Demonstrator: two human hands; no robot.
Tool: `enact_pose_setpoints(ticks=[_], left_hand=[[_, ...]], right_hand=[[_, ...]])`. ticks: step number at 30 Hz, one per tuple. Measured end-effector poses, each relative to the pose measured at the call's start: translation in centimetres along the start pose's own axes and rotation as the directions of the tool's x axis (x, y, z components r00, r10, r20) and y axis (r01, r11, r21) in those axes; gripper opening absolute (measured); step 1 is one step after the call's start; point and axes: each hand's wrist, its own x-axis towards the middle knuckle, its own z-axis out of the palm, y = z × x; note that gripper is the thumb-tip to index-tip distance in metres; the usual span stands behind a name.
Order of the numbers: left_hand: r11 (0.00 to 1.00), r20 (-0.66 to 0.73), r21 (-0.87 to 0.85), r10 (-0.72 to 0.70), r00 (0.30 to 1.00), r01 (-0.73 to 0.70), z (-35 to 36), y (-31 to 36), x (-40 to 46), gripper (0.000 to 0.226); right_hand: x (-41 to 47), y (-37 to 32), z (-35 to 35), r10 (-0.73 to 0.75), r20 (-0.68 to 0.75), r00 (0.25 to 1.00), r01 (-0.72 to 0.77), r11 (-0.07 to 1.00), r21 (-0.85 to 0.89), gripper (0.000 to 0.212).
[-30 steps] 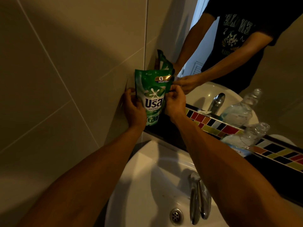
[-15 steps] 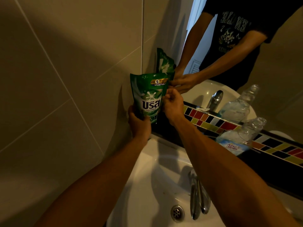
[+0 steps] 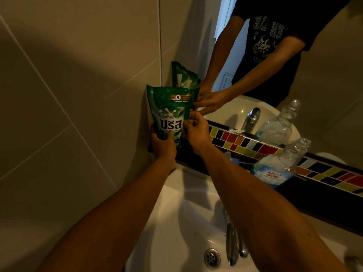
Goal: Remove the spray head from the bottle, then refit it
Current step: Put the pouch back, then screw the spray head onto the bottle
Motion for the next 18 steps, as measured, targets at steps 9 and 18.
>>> enact_pose_setpoints(ticks=[9, 18], left_hand=[[0.978, 0.048, 0.174, -0.125, 0.991, 0.115, -0.4, -0.6, -2.7, 0.064], [0.81, 0.333, 0.575, -0.105, 0.937, -0.114, 1.3, -0.6, -11.2, 0.054]], right_hand=[[-5.6, 0.3, -3.5, -0.02, -0.084, 0.996, 0.011, 0.995, -0.104, 0.035], [-14.6, 1.0, -11.8, -0.094, -0.441, 0.892, 0.026, 0.987, -0.157, 0.02]])
